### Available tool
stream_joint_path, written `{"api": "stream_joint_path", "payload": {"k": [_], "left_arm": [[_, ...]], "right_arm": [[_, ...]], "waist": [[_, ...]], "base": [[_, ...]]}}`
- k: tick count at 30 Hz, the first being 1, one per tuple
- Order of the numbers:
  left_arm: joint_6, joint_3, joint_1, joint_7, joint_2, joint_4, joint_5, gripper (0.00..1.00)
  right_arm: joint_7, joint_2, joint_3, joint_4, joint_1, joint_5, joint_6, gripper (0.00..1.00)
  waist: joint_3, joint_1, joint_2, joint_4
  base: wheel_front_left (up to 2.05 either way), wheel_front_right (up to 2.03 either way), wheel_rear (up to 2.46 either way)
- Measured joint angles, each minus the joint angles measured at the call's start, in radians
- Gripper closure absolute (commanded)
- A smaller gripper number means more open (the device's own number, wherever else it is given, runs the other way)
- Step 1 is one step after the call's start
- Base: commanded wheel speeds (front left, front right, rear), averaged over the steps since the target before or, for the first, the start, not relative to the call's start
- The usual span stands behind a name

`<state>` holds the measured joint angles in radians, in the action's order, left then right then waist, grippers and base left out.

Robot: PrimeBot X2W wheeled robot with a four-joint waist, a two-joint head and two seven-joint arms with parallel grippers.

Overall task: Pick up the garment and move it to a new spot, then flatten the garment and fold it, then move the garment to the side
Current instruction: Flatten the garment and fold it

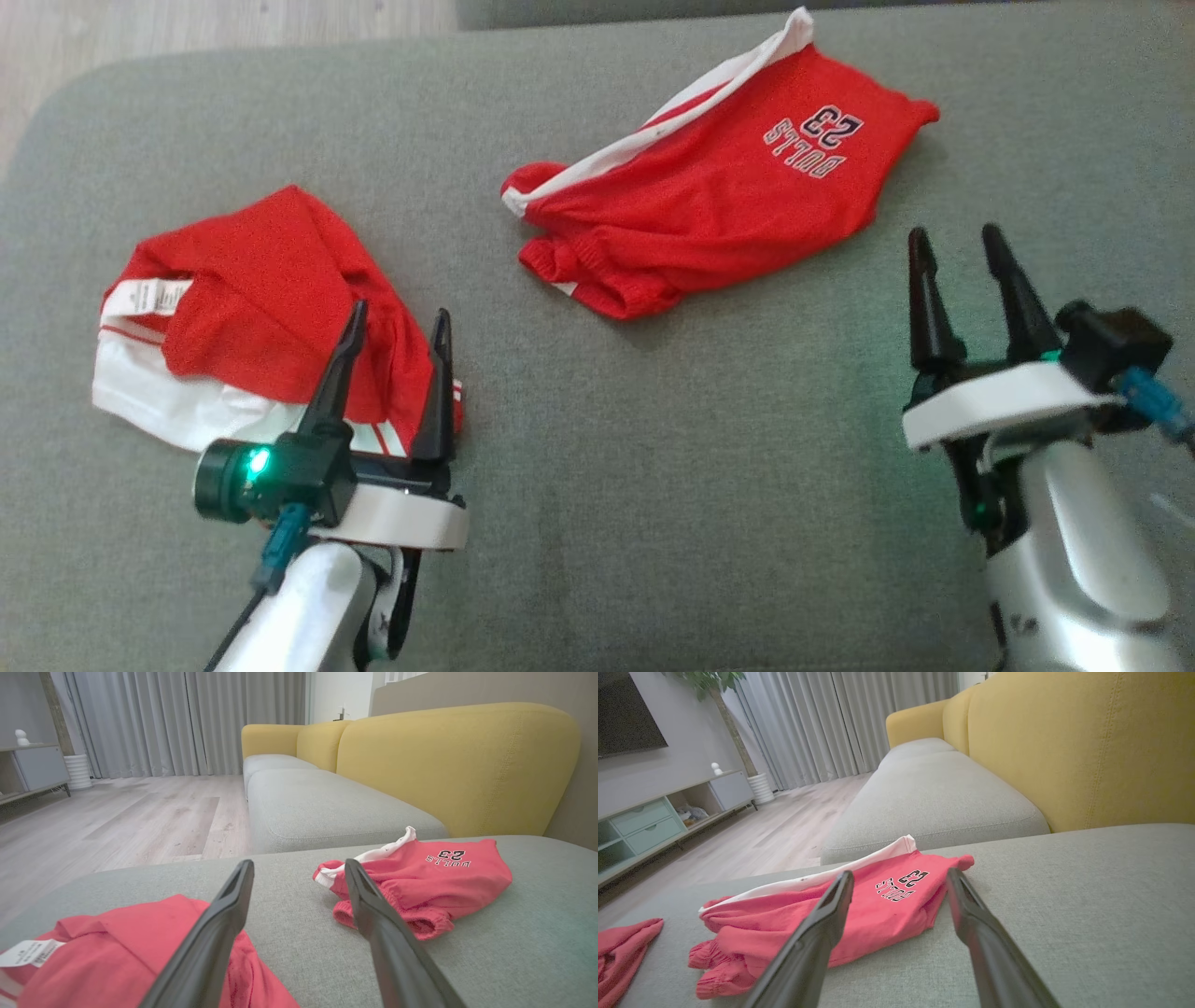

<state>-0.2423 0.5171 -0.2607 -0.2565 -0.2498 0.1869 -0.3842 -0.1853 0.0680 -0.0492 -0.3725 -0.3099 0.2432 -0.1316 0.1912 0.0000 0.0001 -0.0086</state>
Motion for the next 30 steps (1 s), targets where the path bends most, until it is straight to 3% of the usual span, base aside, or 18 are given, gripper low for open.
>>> {"api": "stream_joint_path", "payload": {"k": [7, 15, 23, 30], "left_arm": [[0.041, -0.002, -0.035, 0.0, 0.022, 0.005, 0.025, 0.0], [0.083, -0.009, -0.12, 0.0, 0.073, 0.022, 0.047, 0.0], [0.12, -0.034, -0.15, 0.0, 0.109, 0.038, 0.071, 0.0], [0.138, -0.062, -0.152, 0.0, 0.135, 0.058, 0.088, 0.0]], "right_arm": [[0.171, -0.003, 0.101, 0.011, -0.163, -0.061, 0.0, 0.0], [0.355, 0.022, 0.263, -0.197, -0.456, -0.193, 0.0, 0.0], [0.397, 0.077, 0.407, -0.452, -0.608, -0.375, 0.0, 0.0], [0.403, 0.103, 0.43, -0.583, -0.683, -0.461, 0.0, 0.0]], "waist": [[0.084, 0.0001, 0.0, 0.025], [0.204, 0.0003, -0.0001, 0.094], [0.272, 0.0002, -0.0001, 0.177], [0.28, -0.0001, -0.0001, 0.197]], "base": [[0.0, 0.0, 0.0], [0.0, 0.0, 0.0], [0.0, 0.0, 0.0], [0.0, 0.0, 0.0]]}}
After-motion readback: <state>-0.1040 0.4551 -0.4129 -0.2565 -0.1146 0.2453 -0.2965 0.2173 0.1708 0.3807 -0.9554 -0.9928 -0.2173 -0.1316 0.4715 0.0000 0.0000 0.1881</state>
